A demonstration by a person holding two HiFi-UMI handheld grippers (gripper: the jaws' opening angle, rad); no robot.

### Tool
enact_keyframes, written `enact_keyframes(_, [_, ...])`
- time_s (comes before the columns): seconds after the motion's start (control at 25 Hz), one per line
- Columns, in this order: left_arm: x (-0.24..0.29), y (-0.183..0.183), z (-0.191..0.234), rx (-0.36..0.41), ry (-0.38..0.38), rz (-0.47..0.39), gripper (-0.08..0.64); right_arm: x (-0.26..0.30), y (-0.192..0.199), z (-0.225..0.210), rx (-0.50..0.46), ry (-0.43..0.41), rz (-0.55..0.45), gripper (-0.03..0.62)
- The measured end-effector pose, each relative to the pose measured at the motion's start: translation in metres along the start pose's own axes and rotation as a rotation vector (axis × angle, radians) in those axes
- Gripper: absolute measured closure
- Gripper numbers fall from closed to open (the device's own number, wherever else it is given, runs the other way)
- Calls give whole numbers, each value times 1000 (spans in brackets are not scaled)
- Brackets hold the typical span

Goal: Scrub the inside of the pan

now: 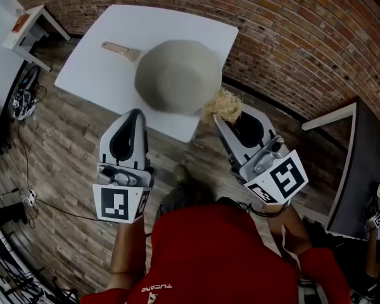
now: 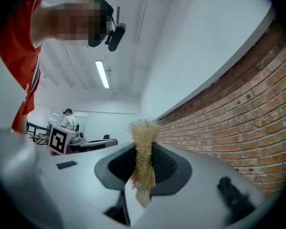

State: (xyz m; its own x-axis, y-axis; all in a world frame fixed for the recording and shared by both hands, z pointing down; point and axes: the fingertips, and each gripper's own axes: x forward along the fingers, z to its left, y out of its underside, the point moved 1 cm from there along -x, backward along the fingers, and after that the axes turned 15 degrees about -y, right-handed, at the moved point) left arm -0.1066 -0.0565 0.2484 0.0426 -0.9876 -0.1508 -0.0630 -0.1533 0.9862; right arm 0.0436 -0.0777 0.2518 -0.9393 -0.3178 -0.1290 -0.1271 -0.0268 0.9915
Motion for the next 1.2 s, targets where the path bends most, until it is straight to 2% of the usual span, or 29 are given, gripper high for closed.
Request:
enact_keyframes(0.36, [67, 25, 42, -36, 80, -13, 548, 69, 17, -41, 0, 55, 43, 508])
enact_keyframes(0.76, [124, 58, 62, -42, 111, 44, 548, 108, 38, -84, 23, 98, 90, 508])
enact_keyframes(0.96, [144, 60, 64, -34, 94, 47, 548, 114, 41, -107, 26, 92, 99, 508])
enact_keyframes(1.2, [164, 59, 59, -27, 42, 33, 548, 119, 50, -132, 30, 43, 113, 507])
